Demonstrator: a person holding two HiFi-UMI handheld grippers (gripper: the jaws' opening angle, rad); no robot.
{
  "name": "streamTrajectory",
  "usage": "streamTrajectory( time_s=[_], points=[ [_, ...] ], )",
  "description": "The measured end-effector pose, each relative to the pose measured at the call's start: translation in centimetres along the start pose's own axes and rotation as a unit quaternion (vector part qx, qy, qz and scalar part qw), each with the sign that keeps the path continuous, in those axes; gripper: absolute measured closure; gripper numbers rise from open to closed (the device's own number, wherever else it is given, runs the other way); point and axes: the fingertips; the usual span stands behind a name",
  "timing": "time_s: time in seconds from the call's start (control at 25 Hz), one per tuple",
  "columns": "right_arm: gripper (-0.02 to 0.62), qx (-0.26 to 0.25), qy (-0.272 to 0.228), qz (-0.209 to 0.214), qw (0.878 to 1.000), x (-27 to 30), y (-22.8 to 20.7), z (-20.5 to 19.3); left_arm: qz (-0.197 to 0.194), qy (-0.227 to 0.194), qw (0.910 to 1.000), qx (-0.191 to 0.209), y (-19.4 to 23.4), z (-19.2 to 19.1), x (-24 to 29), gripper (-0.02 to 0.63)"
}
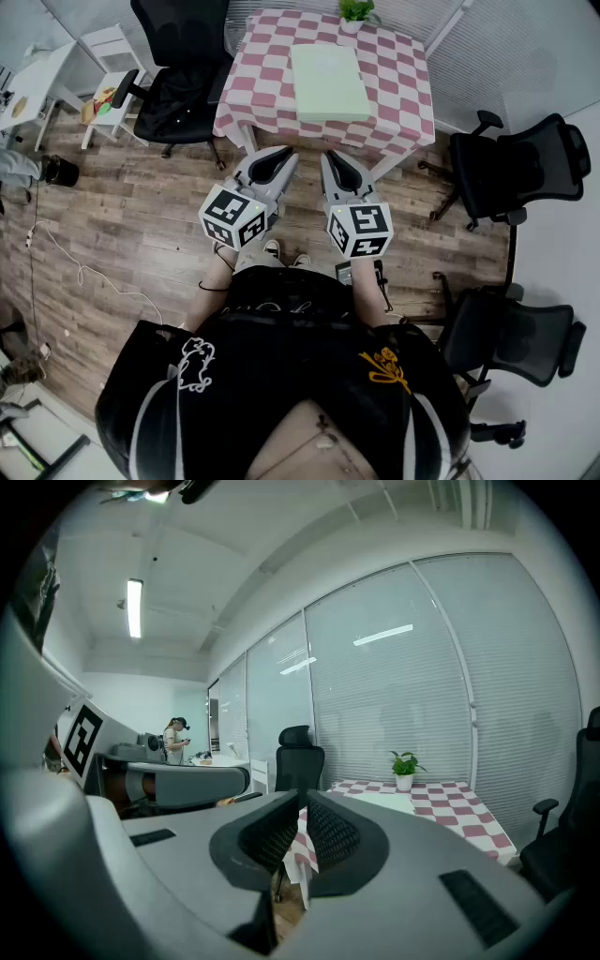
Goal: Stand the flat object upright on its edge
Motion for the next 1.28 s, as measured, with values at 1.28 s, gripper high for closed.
streamTrajectory(
  time_s=[1.28],
  points=[
    [0.561, 0.045, 0.01, -0.043, 0.998, 6.7, -0.8, -1.1, -0.032, 0.034, 0.9988, -0.017, 9.2, -2.9, 1.4, 0.572]
  ],
)
Point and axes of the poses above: the fingertips, and each gripper's own axes: x forward along the fingers, y to its left, z out of its top, and after that the axes turned 7 degrees about x, right-handed
